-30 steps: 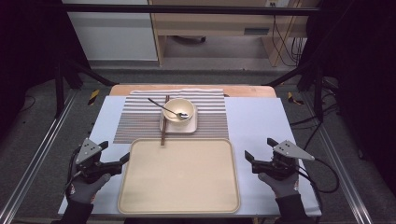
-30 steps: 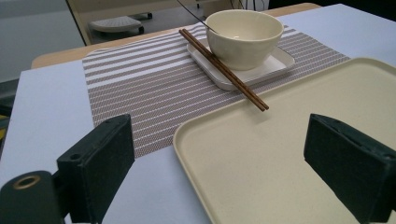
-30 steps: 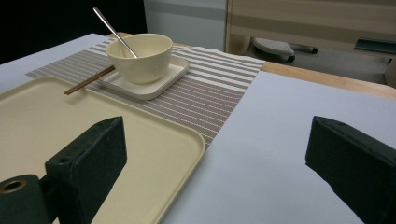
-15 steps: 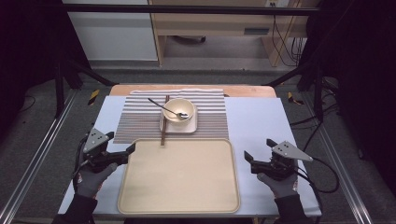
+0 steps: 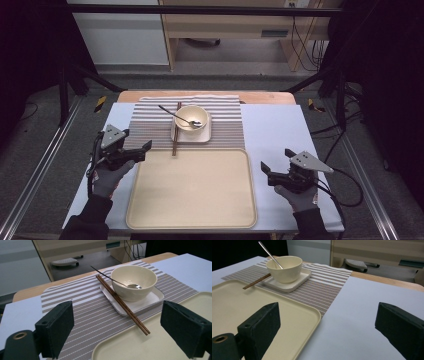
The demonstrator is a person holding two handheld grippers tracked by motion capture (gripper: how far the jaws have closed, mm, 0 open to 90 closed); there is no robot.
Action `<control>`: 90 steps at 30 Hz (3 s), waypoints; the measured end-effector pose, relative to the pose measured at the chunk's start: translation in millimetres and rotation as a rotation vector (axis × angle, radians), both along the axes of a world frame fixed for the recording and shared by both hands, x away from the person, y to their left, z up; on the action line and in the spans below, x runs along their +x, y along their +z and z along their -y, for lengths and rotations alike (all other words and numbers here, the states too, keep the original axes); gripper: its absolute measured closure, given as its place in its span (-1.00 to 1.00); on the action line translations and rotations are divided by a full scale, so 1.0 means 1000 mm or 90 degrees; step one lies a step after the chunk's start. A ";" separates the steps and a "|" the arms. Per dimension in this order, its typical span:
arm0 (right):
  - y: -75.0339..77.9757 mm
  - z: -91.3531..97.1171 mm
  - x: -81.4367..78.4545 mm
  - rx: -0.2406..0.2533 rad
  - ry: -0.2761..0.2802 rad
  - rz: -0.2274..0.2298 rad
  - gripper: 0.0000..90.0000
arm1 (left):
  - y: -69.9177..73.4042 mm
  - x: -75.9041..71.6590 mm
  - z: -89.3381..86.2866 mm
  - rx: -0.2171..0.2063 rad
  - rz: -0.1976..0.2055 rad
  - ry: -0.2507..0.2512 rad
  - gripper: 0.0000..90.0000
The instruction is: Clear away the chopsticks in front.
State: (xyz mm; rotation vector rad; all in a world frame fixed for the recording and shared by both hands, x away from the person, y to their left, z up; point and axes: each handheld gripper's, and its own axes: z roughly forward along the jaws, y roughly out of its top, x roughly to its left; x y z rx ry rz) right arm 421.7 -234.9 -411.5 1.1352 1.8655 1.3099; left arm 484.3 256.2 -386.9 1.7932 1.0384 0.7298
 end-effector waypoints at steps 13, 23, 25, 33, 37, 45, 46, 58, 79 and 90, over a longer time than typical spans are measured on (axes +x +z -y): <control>-0.002 -0.002 0.001 -0.003 -0.001 -0.005 -0.85 | -0.018 0.042 0.021 0.029 -0.048 0.016 -0.68; -0.003 -0.003 0.002 -0.004 0.001 -0.010 -0.85 | -0.035 0.073 0.048 0.064 -0.079 0.010 -0.49; -0.003 -0.003 0.003 -0.004 0.001 -0.012 -0.85 | -0.038 0.076 0.050 0.065 -0.084 0.012 -0.46; -0.004 -0.004 0.003 -0.006 0.003 -0.016 -0.83 | -0.052 0.093 0.061 0.085 -0.118 0.011 -0.26; -0.004 -0.004 0.003 -0.005 0.004 -0.016 -0.83 | -0.056 0.099 0.064 0.100 -0.132 0.010 -0.07; -0.005 -0.005 0.004 -0.010 0.007 -0.019 -0.82 | -0.063 0.107 0.070 0.080 -0.158 0.000 0.24; -0.005 -0.005 0.004 -0.010 0.007 -0.019 -0.82 | -0.063 0.107 0.070 0.080 -0.158 0.000 0.27; -0.006 -0.005 0.004 -0.017 0.002 -0.022 -0.82 | -0.072 0.112 0.074 0.079 -0.192 0.007 0.52; -0.007 -0.006 0.005 -0.022 0.002 -0.027 -0.81 | -0.073 0.118 0.065 0.073 -0.205 0.018 0.70; -0.008 -0.007 0.005 -0.025 0.002 -0.027 -0.81 | -0.071 0.123 0.068 0.068 -0.203 0.031 0.84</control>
